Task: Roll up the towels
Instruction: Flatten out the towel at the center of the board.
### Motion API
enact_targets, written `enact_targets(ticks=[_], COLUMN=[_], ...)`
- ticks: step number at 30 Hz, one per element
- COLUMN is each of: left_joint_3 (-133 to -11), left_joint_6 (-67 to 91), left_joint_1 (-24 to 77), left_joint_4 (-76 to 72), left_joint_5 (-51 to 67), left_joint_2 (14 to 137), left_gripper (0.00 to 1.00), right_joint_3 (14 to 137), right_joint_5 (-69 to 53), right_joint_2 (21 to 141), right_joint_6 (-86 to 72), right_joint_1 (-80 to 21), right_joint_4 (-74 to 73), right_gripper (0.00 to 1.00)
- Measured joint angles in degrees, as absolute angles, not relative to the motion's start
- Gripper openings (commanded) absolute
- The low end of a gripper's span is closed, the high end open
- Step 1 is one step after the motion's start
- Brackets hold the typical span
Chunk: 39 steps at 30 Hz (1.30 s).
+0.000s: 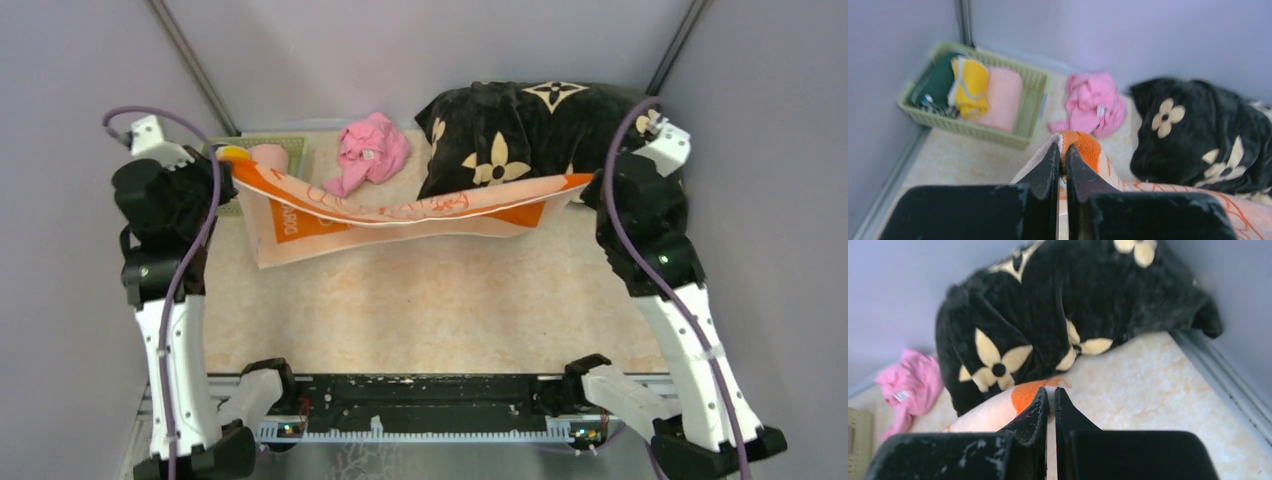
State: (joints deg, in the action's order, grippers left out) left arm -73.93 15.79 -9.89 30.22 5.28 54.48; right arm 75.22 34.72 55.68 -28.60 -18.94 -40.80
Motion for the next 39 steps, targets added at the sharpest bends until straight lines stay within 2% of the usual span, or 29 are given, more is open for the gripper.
enact_targets(ticks=[7,12,16,22,27,31,39], left_joint_3=[-87.72,-91.18,-88.42,-74.19,-60.84,-53.21,-53.82], left_joint_6=[14.81,13.98,14.00,14.79,15.90,17.43,22.52], left_joint_1=[-9.96,-9.91,-8.82,-8.38,-8.38,-8.38,-8.40], left_joint_4=[36.73,40.77,43.31,43.18,38.94,31.97,20.75], left_joint_5=[-1.52,-3.75,-4.25,-2.20,1.98,6.26,12.60], left_joint_2=[46.61,41.34,37.36,36.40,43.68,54.68,78.22], left_gripper=[0.00,0.01,0.02,0.02,0.02,0.01,0.00], right_joint_3=[82.63,86.78,87.02,77.95,66.59,57.32,50.13], right_joint_5=[36.42,36.05,35.46,35.97,37.89,38.57,28.88], right_joint_2=[43.92,36.51,34.13,34.52,41.87,53.78,72.88], right_joint_6=[-24.23,-22.79,-22.83,-24.95,-26.24,-26.65,-26.70], right_joint_1=[-18.94,-18.94,-18.94,-18.94,-18.92,-17.61,-3.64], right_joint_4=[-43.00,-45.50,-48.47,-50.70,-46.87,-37.76,-19.29], right_gripper=[0.00,0.00,0.00,0.00,0.00,0.00,0.00])
